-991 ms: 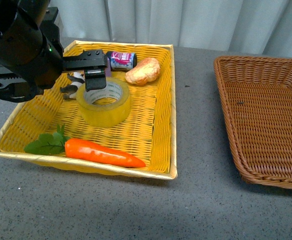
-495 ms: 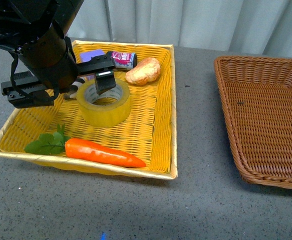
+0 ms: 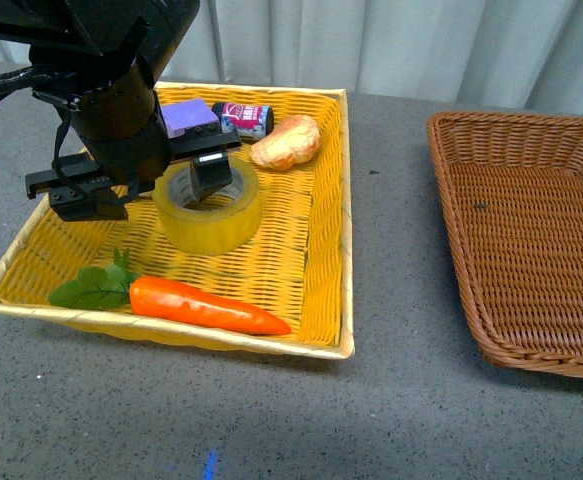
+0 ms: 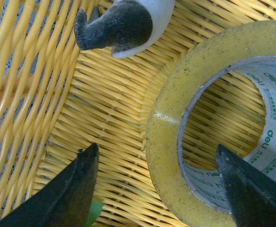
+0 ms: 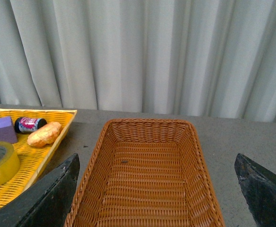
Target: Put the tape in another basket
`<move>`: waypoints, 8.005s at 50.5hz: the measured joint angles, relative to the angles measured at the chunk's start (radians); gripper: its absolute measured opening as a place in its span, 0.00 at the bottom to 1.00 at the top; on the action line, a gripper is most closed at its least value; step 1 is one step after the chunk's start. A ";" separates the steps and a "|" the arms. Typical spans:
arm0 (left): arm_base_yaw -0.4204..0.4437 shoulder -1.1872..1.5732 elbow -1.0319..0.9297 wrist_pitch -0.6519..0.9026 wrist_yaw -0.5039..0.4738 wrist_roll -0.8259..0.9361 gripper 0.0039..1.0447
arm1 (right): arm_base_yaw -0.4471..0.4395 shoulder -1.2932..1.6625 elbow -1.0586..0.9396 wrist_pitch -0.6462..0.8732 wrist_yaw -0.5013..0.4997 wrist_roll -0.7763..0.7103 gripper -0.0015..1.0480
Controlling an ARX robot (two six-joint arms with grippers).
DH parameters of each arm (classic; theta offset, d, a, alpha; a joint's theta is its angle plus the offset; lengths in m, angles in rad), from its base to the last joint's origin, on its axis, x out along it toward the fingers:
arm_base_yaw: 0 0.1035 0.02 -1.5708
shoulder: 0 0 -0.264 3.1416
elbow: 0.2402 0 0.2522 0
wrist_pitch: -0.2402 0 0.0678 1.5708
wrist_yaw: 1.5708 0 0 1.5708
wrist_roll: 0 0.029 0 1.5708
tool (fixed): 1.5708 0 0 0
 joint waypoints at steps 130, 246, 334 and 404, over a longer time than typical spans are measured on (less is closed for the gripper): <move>-0.286 -0.134 0.249 0.063 0.375 0.888 0.14 | -0.100 0.777 0.348 0.035 -0.098 -0.397 0.91; -0.318 -0.209 0.177 0.090 0.500 0.856 0.55 | 0.102 1.761 1.130 -0.233 -0.077 -0.052 0.15; 0.025 -0.590 -0.775 1.338 0.025 0.545 0.52 | -0.095 1.732 0.439 1.248 -0.085 0.004 0.51; 0.231 -1.597 -1.382 0.948 0.225 0.575 0.04 | -0.003 0.548 0.000 0.541 0.001 -0.001 0.01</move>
